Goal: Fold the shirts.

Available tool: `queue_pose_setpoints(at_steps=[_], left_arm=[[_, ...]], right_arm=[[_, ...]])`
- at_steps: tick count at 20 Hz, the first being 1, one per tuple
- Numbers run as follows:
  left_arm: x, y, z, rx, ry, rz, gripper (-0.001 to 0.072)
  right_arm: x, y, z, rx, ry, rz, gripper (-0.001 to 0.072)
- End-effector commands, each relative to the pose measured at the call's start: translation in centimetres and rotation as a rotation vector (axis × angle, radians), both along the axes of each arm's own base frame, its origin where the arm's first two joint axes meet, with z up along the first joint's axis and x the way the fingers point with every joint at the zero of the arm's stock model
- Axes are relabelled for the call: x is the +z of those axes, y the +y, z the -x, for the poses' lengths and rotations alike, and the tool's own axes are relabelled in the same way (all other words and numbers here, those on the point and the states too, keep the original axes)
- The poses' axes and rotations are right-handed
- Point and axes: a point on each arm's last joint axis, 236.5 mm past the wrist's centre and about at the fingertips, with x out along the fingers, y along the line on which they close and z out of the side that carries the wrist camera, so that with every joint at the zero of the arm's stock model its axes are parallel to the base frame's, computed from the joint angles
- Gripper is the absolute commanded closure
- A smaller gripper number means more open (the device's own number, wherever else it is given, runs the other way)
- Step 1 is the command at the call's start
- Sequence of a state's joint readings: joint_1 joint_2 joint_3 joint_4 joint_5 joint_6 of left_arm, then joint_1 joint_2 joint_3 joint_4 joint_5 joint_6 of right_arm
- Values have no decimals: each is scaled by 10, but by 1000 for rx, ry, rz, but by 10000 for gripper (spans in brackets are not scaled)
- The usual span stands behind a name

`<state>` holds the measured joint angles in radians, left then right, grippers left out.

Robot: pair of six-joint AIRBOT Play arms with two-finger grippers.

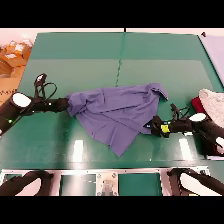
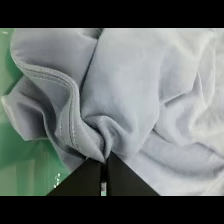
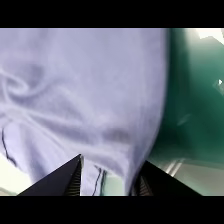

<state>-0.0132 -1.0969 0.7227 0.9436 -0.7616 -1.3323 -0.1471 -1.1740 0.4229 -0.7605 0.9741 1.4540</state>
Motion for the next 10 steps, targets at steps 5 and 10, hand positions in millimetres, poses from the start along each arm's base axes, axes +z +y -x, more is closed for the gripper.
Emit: queue_pose_setpoints(at_steps=[5, 10], left_arm=[[-3, -5, 12, -36, 43, 9, 685], [25, 13, 16, -165, 60, -146, 686]], right_arm=[[-4, 3, 2, 65, -36, 29, 695], [76, 4, -62, 191, -257, 5, 695]])
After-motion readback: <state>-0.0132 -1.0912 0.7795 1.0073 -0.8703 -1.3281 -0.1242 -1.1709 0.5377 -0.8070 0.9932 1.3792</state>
